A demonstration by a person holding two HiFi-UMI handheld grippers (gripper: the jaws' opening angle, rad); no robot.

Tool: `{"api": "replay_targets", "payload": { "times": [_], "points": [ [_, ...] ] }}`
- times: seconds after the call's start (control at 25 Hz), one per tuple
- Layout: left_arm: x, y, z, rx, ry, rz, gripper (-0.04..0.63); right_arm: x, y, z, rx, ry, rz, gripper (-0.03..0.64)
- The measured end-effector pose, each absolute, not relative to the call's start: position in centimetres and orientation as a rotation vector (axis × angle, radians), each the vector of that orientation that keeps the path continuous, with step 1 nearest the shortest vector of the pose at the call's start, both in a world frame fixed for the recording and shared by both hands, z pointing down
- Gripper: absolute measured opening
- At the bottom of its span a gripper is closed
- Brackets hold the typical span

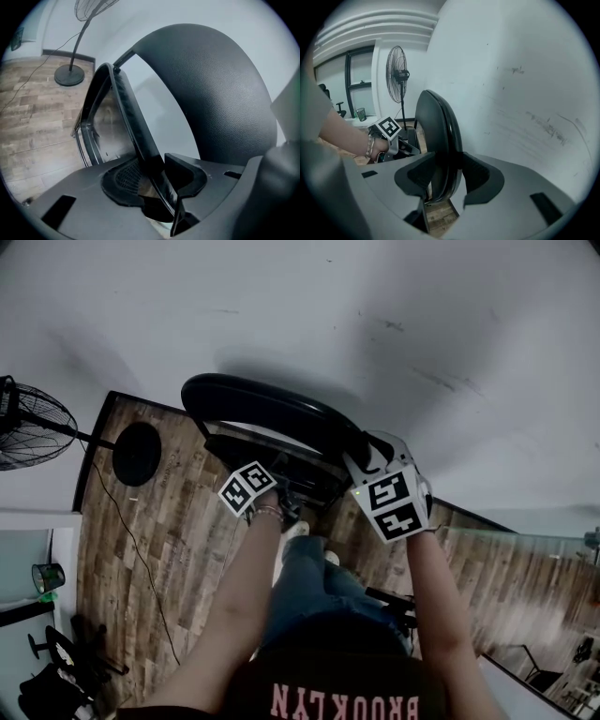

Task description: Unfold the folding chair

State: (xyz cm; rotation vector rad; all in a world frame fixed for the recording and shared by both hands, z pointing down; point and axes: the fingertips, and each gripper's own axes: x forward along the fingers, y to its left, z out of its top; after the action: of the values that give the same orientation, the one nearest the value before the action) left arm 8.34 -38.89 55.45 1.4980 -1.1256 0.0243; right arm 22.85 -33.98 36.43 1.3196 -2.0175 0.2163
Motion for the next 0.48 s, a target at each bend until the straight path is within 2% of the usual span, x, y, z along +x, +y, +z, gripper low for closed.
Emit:
{"api": "replay_targets", "payload": {
  "times": [0.48],
  "points": [
    [6.2, -35.7, 55.2, 1.502, -1.144, -0.015, 0.146, 21.3, -31.8, 36.1, 1.345, -2.075, 0.174, 0.184]
  ]
}}
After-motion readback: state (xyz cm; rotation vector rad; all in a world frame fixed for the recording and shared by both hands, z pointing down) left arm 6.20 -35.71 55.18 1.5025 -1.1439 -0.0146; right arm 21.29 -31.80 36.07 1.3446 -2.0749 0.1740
